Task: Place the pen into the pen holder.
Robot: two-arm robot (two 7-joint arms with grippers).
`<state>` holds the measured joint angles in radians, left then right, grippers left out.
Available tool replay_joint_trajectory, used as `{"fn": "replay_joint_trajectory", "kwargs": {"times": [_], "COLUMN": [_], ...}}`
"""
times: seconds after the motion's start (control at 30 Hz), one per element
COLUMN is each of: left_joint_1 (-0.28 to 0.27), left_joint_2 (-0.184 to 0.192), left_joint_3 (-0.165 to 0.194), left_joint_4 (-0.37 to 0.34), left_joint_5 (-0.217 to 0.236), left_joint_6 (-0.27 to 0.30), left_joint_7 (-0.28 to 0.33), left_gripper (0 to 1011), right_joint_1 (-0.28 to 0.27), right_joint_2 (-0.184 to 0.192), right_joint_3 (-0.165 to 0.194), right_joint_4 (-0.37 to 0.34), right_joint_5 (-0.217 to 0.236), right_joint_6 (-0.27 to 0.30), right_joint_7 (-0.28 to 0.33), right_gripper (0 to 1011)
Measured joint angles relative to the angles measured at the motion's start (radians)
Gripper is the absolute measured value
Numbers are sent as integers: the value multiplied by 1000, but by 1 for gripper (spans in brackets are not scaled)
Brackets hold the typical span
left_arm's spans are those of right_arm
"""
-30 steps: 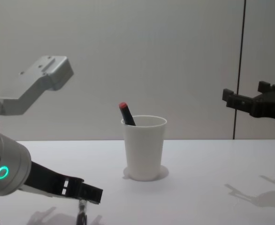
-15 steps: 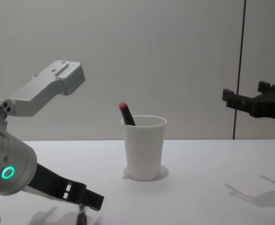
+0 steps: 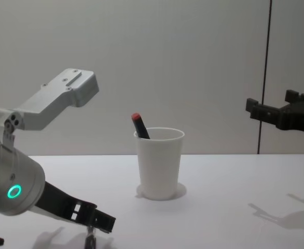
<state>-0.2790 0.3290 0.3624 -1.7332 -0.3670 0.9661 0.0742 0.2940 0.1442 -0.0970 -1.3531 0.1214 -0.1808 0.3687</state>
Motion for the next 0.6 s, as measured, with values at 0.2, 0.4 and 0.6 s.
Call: {"fn": "replay_joint_trajectory", "kwargs": {"times": [0.2, 0.4, 0.6], "left_joint_1": [-6, -12, -20], "left_joint_2": [-10, -21, -30], "left_joint_3": [1, 1, 1], "left_joint_4": [12, 27, 43], "left_joint_5": [18, 33, 48], "left_joint_6": [-4, -11, -16], "left_joint_7": [-5, -13, -26], "left_gripper": [1001, 1001, 1001], "right_joint_1": [0, 0, 0], "right_joint_2": [0, 0, 0], "right_joint_3": [0, 0, 0], "right_joint_4": [0, 0, 0], "right_joint_5": [0, 0, 0], "right_joint_6": [0, 0, 0], "right_joint_7": [0, 0, 0], "right_gripper": [1002, 1002, 1002]}}
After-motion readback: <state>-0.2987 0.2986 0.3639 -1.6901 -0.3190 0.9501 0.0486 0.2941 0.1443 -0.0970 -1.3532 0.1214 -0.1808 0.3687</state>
